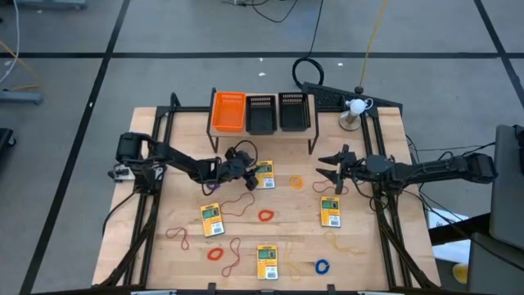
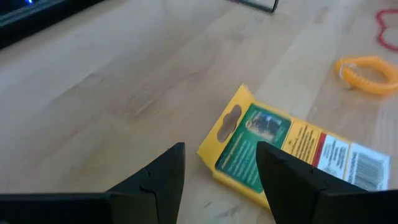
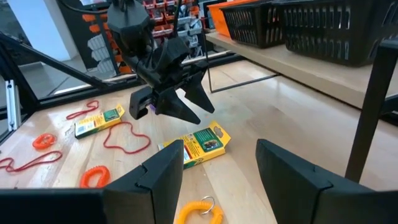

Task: Pick & Place Office Desk Supplies
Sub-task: Put the crayon box into the orange basket on the shelf

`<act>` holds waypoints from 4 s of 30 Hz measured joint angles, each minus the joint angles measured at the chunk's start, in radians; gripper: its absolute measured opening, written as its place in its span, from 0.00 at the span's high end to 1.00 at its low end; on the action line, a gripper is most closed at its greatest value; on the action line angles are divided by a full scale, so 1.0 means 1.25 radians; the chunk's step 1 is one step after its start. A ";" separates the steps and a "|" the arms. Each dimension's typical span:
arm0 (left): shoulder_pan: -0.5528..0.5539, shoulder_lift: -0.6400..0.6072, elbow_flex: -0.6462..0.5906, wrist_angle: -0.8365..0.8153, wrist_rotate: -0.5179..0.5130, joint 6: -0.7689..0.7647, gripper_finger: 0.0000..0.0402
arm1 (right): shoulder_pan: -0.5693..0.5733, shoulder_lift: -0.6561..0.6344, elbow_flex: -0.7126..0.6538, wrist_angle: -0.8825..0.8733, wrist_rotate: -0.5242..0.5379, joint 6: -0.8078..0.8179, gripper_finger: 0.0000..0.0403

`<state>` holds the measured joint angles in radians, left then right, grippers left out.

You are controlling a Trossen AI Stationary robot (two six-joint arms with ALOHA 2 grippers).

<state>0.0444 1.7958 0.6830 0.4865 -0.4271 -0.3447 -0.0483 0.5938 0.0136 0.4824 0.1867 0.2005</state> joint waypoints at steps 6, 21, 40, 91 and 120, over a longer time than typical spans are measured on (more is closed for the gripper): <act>0.000 0.000 0.000 -0.025 0.000 -0.001 0.51 | 0.000 0.009 0.000 0.000 0.001 0.000 0.52; 0.035 0.000 0.000 -0.038 0.037 0.019 0.51 | 0.000 0.011 0.000 0.000 0.001 0.012 0.52; 0.042 0.000 0.000 -0.011 0.177 0.065 0.51 | 0.000 0.012 0.000 0.000 0.001 0.012 0.52; 0.109 0.000 0.000 0.014 0.174 0.069 0.51 | -0.001 0.064 0.000 0.010 0.022 0.004 0.52; 0.111 0.000 -0.001 0.025 0.174 0.100 0.51 | -0.001 0.065 0.000 0.013 0.021 0.004 0.52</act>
<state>0.1829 1.7957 0.6823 0.5173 -0.2100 -0.2199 -0.0490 0.6750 0.0135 0.4988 0.2131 0.2050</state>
